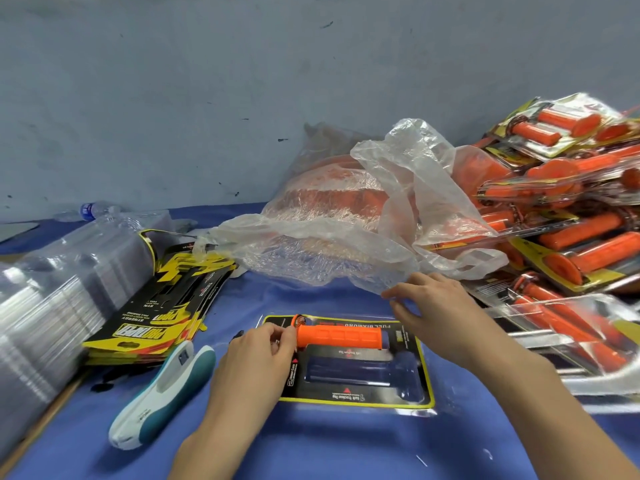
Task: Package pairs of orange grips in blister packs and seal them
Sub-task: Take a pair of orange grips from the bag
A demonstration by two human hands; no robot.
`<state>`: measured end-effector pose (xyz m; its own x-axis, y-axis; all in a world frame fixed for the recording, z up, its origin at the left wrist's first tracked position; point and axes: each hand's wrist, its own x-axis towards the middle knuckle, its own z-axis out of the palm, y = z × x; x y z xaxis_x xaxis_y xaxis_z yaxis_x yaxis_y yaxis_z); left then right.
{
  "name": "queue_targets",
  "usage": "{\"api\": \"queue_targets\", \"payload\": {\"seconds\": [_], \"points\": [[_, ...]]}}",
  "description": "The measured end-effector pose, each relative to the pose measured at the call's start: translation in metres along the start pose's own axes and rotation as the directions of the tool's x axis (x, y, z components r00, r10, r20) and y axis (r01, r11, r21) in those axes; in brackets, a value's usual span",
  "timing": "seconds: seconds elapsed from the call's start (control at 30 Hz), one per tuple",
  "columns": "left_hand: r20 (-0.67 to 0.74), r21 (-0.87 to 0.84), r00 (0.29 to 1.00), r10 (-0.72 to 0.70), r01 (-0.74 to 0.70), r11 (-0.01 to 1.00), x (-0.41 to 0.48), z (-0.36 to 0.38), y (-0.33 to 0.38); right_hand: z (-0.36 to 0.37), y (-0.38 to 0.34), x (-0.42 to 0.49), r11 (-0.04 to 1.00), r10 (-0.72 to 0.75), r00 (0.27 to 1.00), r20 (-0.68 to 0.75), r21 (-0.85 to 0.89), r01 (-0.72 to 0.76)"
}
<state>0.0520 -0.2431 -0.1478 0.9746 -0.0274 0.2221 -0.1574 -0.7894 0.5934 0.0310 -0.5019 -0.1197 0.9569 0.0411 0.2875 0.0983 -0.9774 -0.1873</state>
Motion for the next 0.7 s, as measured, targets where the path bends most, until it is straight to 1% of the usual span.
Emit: {"api": "queue_targets", "payload": {"seconds": [0.13, 0.23, 0.3, 0.37, 0.47, 0.5, 0.57, 0.6, 0.63, 0.7], "points": [[0.041, -0.018, 0.999, -0.021, 0.022, 1.000, 0.004, 0.001, 0.002, 0.008, -0.013, 0.001, 0.999, -0.038, 0.999, 0.004, 0.005, 0.038], [0.066, 0.013, 0.997, -0.027, 0.026, 1.000, 0.005, 0.000, 0.006, 0.008, -0.017, 0.004, 0.999, -0.045, 0.999, 0.006, 0.019, 0.045], [0.059, -0.004, 0.998, -0.033, 0.033, 0.999, 0.005, -0.002, 0.009, 0.004, -0.020, 0.007, 0.998, -0.043, 0.999, 0.000, 0.037, 0.043], [0.011, -0.047, 0.999, -0.044, 0.045, 0.998, 0.007, -0.008, 0.010, 0.000, -0.022, 0.012, 0.997, -0.022, 0.999, -0.046, 0.067, 0.025], [-0.095, -0.114, 0.995, -0.039, 0.028, 0.993, 0.015, -0.015, 0.010, -0.006, -0.028, 0.022, 0.990, 0.054, 0.987, -0.154, 0.140, -0.032], [-0.122, -0.143, 0.992, -0.044, 0.026, 0.989, 0.017, -0.017, 0.011, -0.007, -0.032, 0.028, 0.988, 0.061, 0.979, -0.197, 0.154, -0.031], [-0.147, -0.182, 0.986, -0.075, 0.048, 0.982, 0.021, -0.018, 0.015, -0.009, -0.044, 0.049, 0.991, 0.045, 0.963, -0.264, 0.132, -0.010], [-0.149, -0.184, 0.985, -0.087, 0.059, 0.981, 0.023, -0.017, 0.015, -0.010, -0.051, 0.064, 0.994, 0.041, 0.962, -0.272, 0.109, -0.012], [-0.148, -0.186, 0.985, -0.093, 0.065, 0.980, 0.026, -0.016, 0.016, -0.011, -0.058, 0.080, 0.996, 0.053, 0.968, -0.244, 0.077, -0.036], [-0.140, -0.214, 0.986, -0.087, 0.055, 0.975, 0.030, -0.015, 0.014, -0.009, -0.066, 0.109, 0.991, 0.126, 0.985, -0.120, -0.031, -0.130]]}}
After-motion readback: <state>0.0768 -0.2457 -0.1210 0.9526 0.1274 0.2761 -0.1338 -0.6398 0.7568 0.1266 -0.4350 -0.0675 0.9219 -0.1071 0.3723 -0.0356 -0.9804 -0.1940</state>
